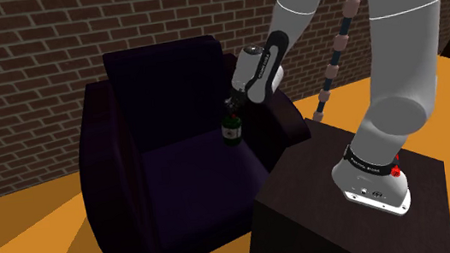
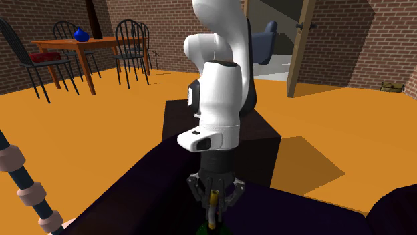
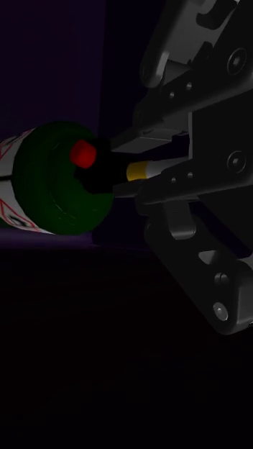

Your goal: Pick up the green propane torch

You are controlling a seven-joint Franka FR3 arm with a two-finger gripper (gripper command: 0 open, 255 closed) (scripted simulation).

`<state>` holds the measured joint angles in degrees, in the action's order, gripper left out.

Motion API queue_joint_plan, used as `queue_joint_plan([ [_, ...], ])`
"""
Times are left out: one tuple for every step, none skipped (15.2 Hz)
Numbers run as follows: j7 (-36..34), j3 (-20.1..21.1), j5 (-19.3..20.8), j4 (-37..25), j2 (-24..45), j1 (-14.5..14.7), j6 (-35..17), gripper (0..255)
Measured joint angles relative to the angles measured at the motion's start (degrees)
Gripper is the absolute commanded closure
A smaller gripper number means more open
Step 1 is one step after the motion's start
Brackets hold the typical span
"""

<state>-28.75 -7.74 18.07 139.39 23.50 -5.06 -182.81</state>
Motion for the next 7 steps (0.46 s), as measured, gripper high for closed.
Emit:
queue_joint_plan([
  [0.1, 0.4, 0.0, 0.4, -0.9, -0.3, 1.0, 255],
  [0.2, 0.8, 0.0, 0.5, -1.4, -0.7, 1.7, 255],
  [0.7, 1.7, 0.0, 0.9, -2.5, -1.5, 2.7, 255],
  [0.6, 2.0, -0.1, 1.1, -3.5, -1.6, 3.7, 255],
  [0.8, 2.3, -0.3, 1.2, -4.5, -2.1, 4.6, 255],
  [1.1, 2.5, -0.4, 1.6, -5.7, -2.8, 5.3, 255],
  [1.0, 2.4, -0.5, 1.6, -6.1, -2.9, 5.6, 255],
])
